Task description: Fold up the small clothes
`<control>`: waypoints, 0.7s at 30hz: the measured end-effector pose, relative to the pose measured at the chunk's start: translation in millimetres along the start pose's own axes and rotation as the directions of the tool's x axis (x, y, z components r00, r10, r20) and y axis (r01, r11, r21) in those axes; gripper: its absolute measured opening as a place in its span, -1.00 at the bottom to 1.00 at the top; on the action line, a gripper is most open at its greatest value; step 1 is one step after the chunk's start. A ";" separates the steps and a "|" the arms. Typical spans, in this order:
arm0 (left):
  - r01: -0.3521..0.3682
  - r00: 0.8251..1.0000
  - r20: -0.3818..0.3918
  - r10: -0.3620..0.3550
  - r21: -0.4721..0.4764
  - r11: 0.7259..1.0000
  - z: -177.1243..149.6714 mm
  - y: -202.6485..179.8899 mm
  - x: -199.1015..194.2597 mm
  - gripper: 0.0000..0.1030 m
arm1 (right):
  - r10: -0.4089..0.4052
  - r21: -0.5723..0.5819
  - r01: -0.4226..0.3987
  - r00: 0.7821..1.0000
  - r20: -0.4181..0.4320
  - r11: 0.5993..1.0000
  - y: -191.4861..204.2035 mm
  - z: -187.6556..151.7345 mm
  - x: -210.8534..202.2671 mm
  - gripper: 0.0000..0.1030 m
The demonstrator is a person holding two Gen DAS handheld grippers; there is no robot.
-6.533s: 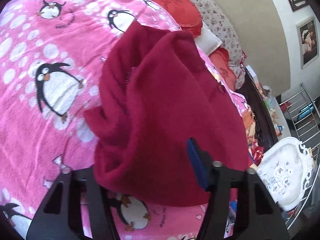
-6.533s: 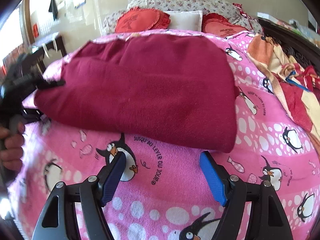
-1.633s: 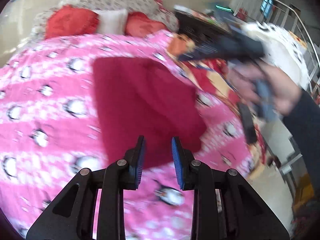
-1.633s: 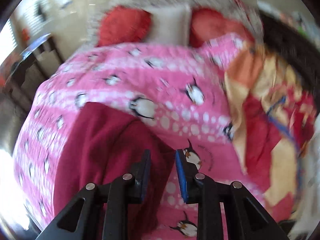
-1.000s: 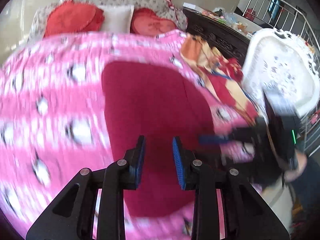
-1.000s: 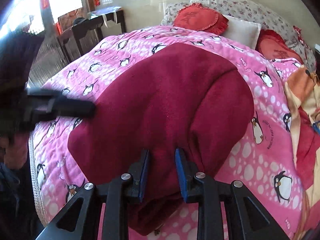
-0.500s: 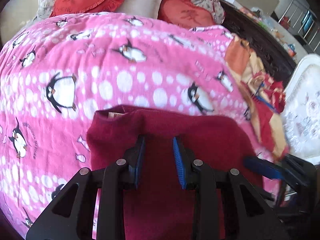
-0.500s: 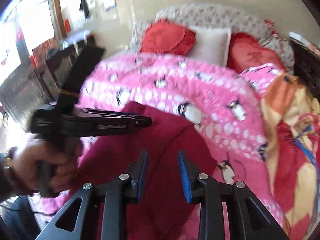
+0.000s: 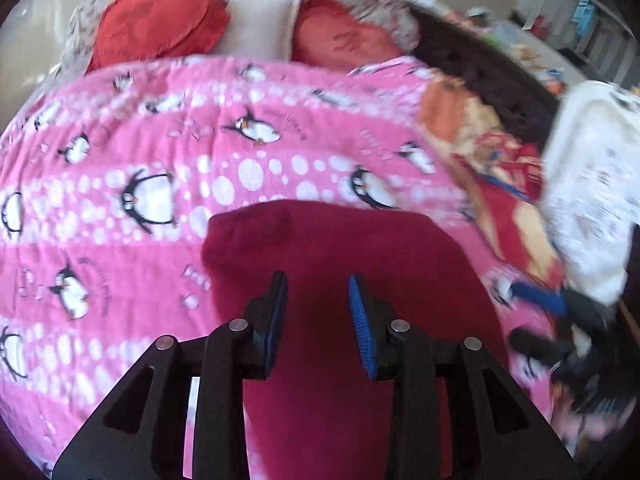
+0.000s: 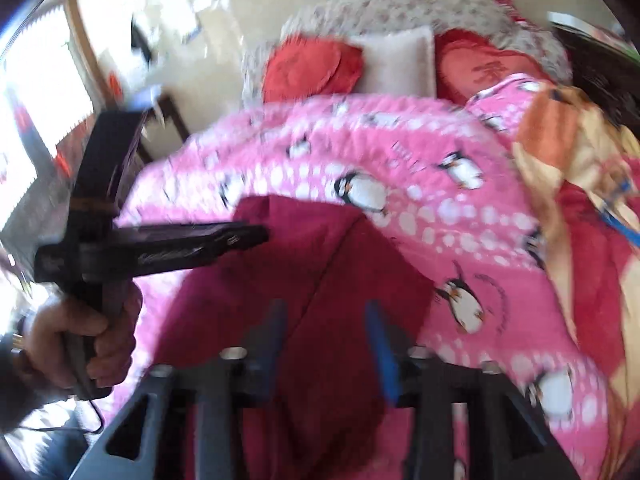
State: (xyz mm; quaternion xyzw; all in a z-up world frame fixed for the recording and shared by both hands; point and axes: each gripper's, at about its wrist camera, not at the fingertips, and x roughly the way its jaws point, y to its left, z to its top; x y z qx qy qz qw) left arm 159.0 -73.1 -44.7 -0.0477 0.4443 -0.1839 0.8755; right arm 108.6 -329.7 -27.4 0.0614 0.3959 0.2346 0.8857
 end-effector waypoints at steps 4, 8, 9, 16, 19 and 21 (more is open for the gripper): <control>0.003 0.999 0.032 -0.004 0.017 1.000 -33.5 11.3 -17.3 0.31 | 0.025 0.117 -0.032 0.998 0.060 0.993 -14.3 -30.1 -26.5 0.94; 0.111 0.994 -0.006 -0.112 -0.067 0.992 -61.4 25.0 -5.4 0.31 | 0.119 0.199 -0.121 0.993 0.024 0.973 -15.0 -47.6 -1.3 0.93; 0.156 0.987 -0.008 -0.158 -0.110 0.982 -67.0 30.0 -1.0 0.31 | 0.120 0.202 -0.116 0.993 -0.006 0.972 -15.3 -52.6 12.3 0.93; 0.262 0.962 -0.010 -0.273 -0.244 0.934 -74.3 44.4 19.2 0.57 | 0.189 0.265 -0.180 0.982 -0.012 0.947 -31.4 -73.0 46.4 0.96; 0.259 0.964 -0.002 -0.268 -0.241 0.935 -73.5 41.1 18.5 0.57 | 0.312 0.292 -0.294 0.950 -0.017 0.910 -30.2 -74.3 54.5 0.53; 0.255 0.965 0.003 -0.263 -0.252 0.934 -72.4 39.5 19.0 0.56 | 0.314 0.282 -0.299 0.949 -0.009 0.912 -30.6 -76.0 58.7 0.51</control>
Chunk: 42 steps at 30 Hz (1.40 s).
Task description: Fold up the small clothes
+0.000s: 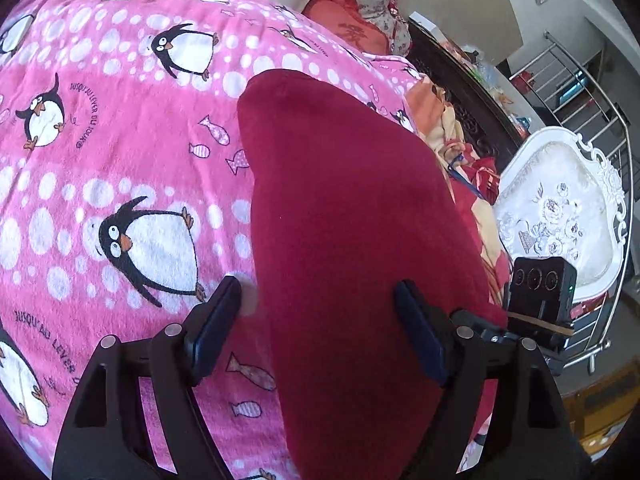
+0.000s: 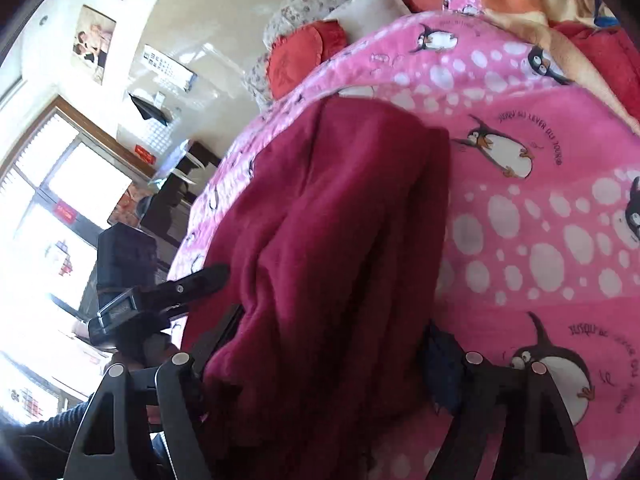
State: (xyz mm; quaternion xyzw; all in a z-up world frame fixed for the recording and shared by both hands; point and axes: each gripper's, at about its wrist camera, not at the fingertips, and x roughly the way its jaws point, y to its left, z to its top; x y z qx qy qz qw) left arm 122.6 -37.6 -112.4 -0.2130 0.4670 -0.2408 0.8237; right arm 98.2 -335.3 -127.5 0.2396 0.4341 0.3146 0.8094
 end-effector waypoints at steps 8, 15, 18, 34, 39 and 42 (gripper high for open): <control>-0.142 0.990 0.045 0.137 0.135 0.981 -5.4 -39.1 0.5 -0.06 | -0.050 -0.007 0.050 0.998 0.033 0.999 8.8 -8.2 -10.5 0.00; -0.146 0.982 0.148 0.121 0.173 0.974 -0.5 -42.8 -53.3 -0.24 | -0.091 -0.138 0.099 0.994 0.064 0.986 81.7 9.8 -24.0 -0.16; -0.173 0.973 0.184 0.143 0.160 0.972 13.5 -23.4 -90.3 -0.24 | -0.048 -0.158 0.056 0.997 0.056 0.986 107.0 18.2 -8.3 -0.16; -0.312 0.945 0.130 0.300 0.085 0.946 25.8 74.6 -95.0 -0.02 | -0.045 -0.090 0.040 0.997 -0.058 0.995 111.6 25.4 89.5 -0.01; -0.279 0.936 0.246 0.250 0.090 0.956 3.6 61.9 -143.3 -0.02 | -0.123 -0.398 0.119 0.992 0.018 0.910 161.9 20.8 47.4 -0.01; -0.217 0.946 0.269 0.181 0.109 0.970 -12.4 52.0 -152.8 -0.03 | -0.166 -0.627 0.122 0.986 -0.012 0.769 204.1 16.3 61.5 -0.01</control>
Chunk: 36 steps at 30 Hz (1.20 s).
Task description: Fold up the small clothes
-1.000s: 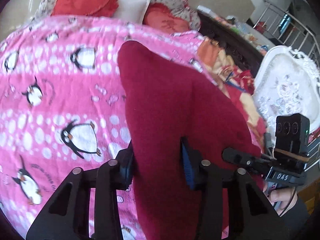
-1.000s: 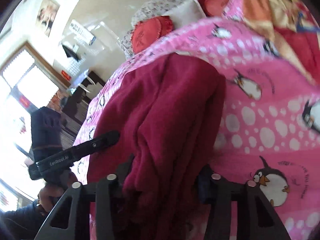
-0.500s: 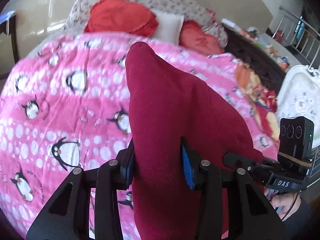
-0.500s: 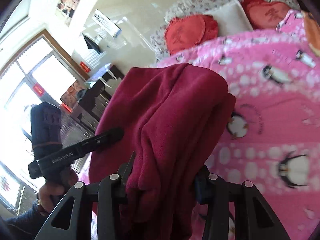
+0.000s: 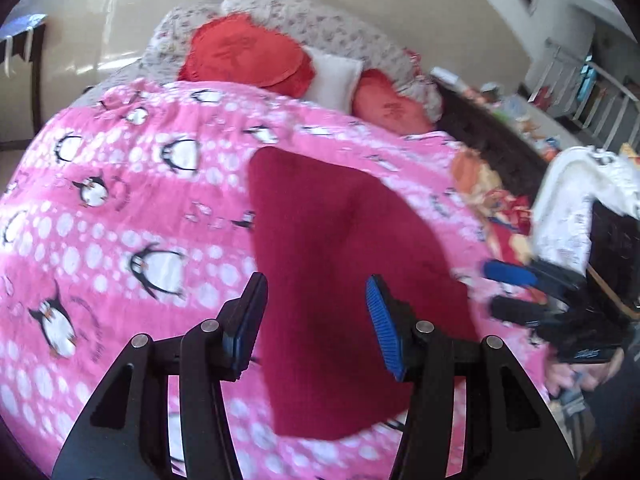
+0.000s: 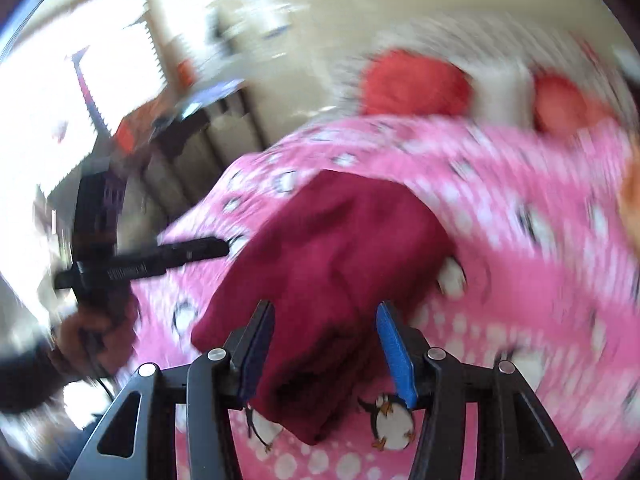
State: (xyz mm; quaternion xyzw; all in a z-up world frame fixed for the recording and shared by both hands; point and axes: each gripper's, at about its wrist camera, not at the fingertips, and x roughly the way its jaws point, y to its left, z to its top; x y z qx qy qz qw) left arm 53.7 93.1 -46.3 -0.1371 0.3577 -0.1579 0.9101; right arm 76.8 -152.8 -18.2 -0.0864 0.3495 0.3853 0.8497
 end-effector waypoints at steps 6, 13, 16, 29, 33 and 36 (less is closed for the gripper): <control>-0.045 0.993 -0.107 0.048 0.039 0.998 -32.9 -10.6 34.8 -0.03 | -0.075 -0.172 0.039 0.975 -0.208 0.984 6.1 -0.5 65.7 -0.05; -0.032 0.998 -0.045 0.033 0.031 0.999 -16.7 -9.3 22.6 0.01 | -0.014 -0.051 0.006 0.990 -0.143 0.999 -6.7 2.2 55.0 -0.09; -0.035 0.999 0.003 0.035 0.015 0.999 26.6 -4.1 26.7 0.01 | -0.085 -0.016 0.084 0.995 -0.056 0.996 -15.8 21.0 40.8 -0.09; -0.159 0.975 -0.173 0.141 -0.094 0.983 78.0 16.8 159.2 0.03 | -0.223 0.129 0.226 0.974 -0.038 0.966 -72.2 16.1 114.8 -0.07; -0.162 0.974 -0.176 0.144 -0.092 0.982 76.7 19.3 161.5 0.07 | -0.226 0.131 0.227 0.974 -0.018 0.965 -73.2 12.7 116.8 -0.06; -0.165 0.969 -0.198 0.145 -0.088 0.982 80.5 17.6 165.3 0.12 | -0.220 0.129 0.223 0.975 -0.034 0.966 -73.4 14.9 118.5 -0.03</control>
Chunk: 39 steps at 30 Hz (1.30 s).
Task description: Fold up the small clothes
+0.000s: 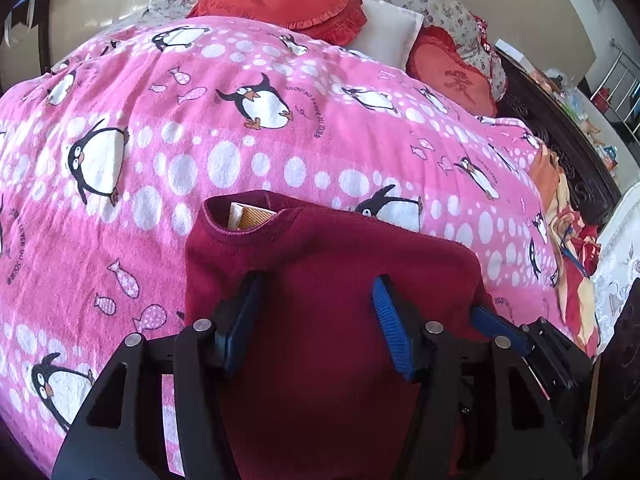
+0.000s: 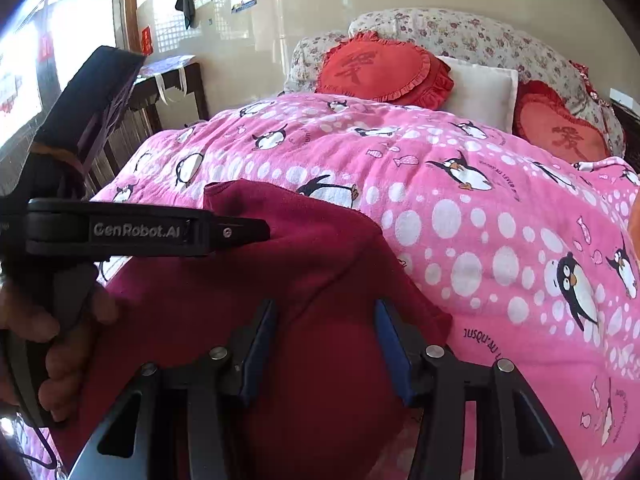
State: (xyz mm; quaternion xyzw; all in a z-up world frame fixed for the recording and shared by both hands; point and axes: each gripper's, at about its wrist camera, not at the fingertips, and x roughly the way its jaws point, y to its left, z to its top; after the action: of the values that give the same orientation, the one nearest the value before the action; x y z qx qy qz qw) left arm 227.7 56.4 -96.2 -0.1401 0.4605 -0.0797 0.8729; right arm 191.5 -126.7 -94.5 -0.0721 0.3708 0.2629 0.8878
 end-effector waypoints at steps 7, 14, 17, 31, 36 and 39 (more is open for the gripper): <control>-0.059 0.992 0.113 0.050 0.072 0.996 -25.6 3.6 -81.7 0.19 | -0.013 0.085 0.014 1.000 -0.014 0.996 9.9 3.9 -65.8 -0.01; -0.037 0.989 0.147 0.022 0.096 0.995 -119.0 9.8 -131.9 0.27 | -0.071 -0.016 0.070 0.996 -0.062 0.997 66.4 -41.2 -104.7 0.01; -0.005 0.999 0.044 0.000 0.114 0.993 -141.0 1.8 -105.9 0.27 | -0.129 -0.023 0.127 0.976 -0.174 0.992 68.8 -67.6 -74.4 0.15; -0.051 0.987 0.160 0.033 0.114 0.992 -171.4 11.0 -113.6 0.51 | -0.198 0.083 0.208 0.973 -0.119 0.974 59.7 -86.3 -101.0 0.42; -0.004 0.987 0.158 -0.007 0.071 0.997 -184.3 26.2 -104.4 0.56 | -0.280 0.109 0.297 0.948 -0.148 0.948 64.3 -92.5 -112.1 0.42; 0.017 0.989 0.147 -0.025 0.053 0.998 -183.0 30.6 -102.3 0.59 | -0.301 0.111 0.319 0.942 -0.151 0.941 67.6 -97.1 -113.2 0.42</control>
State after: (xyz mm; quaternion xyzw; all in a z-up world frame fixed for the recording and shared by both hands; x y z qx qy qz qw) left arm 19.1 81.6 -124.2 -0.1278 0.3910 -0.0901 0.9070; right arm 29.6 -147.3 -80.5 -0.0871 0.4292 0.0889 0.8946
